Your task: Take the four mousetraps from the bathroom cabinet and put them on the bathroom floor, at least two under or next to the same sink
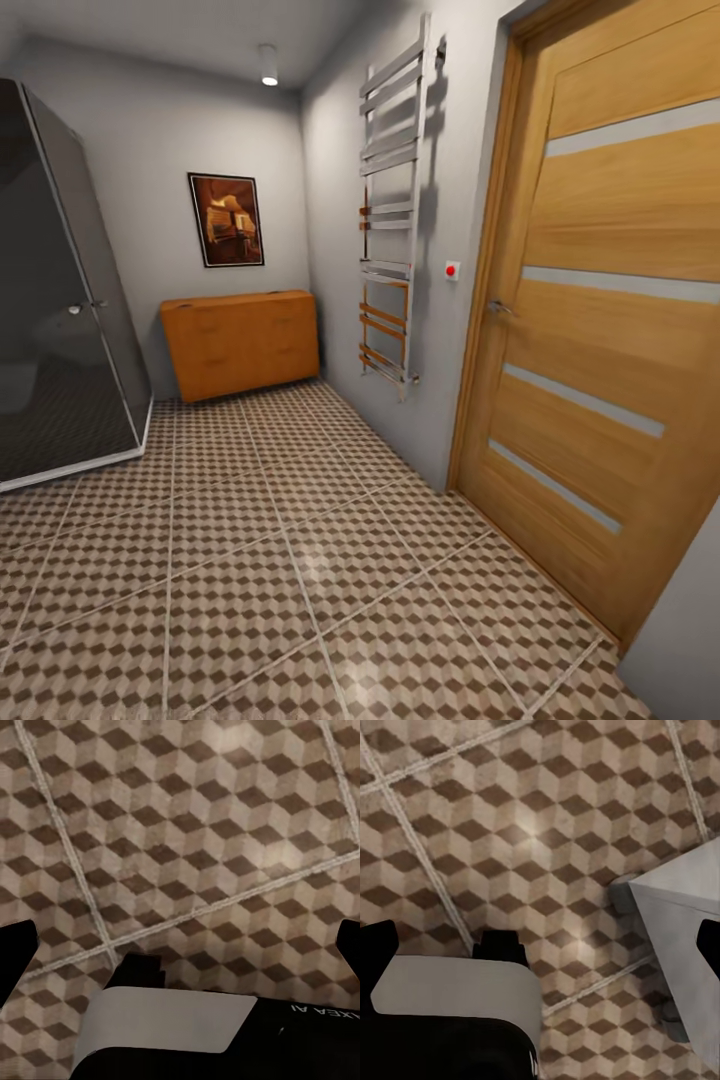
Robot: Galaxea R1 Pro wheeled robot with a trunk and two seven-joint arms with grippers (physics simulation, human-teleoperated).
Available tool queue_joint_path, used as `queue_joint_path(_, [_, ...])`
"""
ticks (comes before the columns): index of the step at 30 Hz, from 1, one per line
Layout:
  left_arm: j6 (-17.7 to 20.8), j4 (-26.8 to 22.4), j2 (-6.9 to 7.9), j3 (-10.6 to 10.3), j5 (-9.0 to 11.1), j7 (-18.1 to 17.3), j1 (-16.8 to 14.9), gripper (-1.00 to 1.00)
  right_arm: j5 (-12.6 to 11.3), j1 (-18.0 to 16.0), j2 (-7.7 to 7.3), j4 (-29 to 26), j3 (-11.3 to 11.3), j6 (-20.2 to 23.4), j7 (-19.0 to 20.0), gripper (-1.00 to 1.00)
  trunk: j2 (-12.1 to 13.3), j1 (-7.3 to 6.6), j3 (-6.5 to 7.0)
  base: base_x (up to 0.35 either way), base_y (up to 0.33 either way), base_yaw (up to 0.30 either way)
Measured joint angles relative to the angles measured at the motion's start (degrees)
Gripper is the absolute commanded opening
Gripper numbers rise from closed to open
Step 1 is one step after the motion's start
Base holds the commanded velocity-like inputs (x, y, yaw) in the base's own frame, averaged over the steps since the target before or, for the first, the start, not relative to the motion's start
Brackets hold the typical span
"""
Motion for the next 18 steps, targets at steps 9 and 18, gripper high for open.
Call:
queue_joint_path(9, [0.0, 0.0, -0.02, 0.0, 0.0, 0.1, 0.0, 1.0, 0.0, 0.0, -0.07, 0.0, 0.0, 0.0, 0.0, 1.0, 0.0, 0.0, 0.0, 0.0, 0.0, 0.261])
queue_joint_path(18, [0.2, 0.0, -0.07, 0.1, 0.0, 0.1, 0.0, 1.0, 0.1, 0.0, -0.08, 0.0, 0.1, 0.0, 0.1, 1.0, 0.0, 0.0, 0.0, 0.0, 0.0, 0.048])
